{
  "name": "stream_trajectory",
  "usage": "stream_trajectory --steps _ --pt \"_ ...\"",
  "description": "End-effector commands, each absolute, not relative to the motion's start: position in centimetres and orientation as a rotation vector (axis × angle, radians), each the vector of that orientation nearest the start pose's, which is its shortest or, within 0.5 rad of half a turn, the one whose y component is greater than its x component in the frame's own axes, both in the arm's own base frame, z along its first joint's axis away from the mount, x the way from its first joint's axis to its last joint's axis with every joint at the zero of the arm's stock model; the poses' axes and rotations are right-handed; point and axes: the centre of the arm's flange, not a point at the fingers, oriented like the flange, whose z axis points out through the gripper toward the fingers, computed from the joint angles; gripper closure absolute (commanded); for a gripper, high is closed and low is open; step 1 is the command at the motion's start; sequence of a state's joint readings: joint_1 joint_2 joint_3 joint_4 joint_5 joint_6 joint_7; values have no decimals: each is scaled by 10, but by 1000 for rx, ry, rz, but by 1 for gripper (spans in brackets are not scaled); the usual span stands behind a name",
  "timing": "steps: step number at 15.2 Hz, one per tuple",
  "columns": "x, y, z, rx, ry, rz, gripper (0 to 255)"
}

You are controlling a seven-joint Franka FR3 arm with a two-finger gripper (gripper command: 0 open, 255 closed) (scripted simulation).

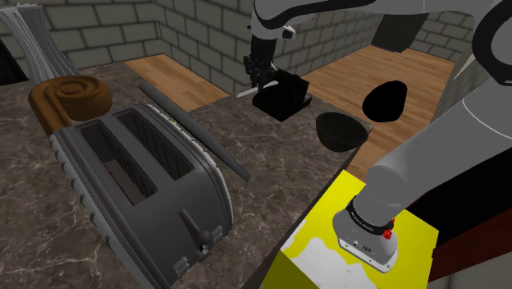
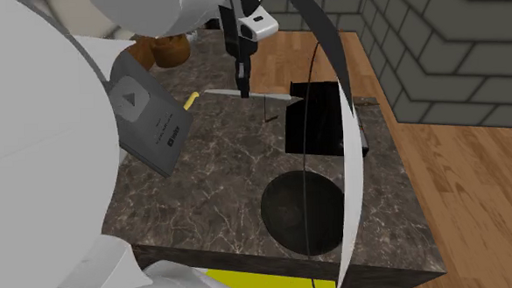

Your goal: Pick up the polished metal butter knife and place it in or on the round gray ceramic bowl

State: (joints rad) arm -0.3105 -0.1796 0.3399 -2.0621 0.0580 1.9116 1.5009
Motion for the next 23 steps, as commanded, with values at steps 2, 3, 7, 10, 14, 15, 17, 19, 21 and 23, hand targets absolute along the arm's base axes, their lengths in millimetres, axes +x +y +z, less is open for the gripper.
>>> stream_trajectory --steps 2,3,7,10,14,15,17,19,21,23 --pt "479 12 513 -2297 2128 -27 255" --pt "468 6 513 -2297 2128 -27 255" --pt "421 -19 516 -2297 2128 -27 255" --pt "387 -38 518 -2297 2128 -27 255" --pt "340 -64 520 -2297 2128 -27 255" --pt "329 -70 521 -2297 2128 -27 255" --pt "306 -83 522 -2297 2128 -27 255" --pt "283 -95 523 -2297 2128 -27 255" --pt "260 -108 524 -2297 2128 -27 255" --pt "236 -121 526 -2297 2128 -27 255"
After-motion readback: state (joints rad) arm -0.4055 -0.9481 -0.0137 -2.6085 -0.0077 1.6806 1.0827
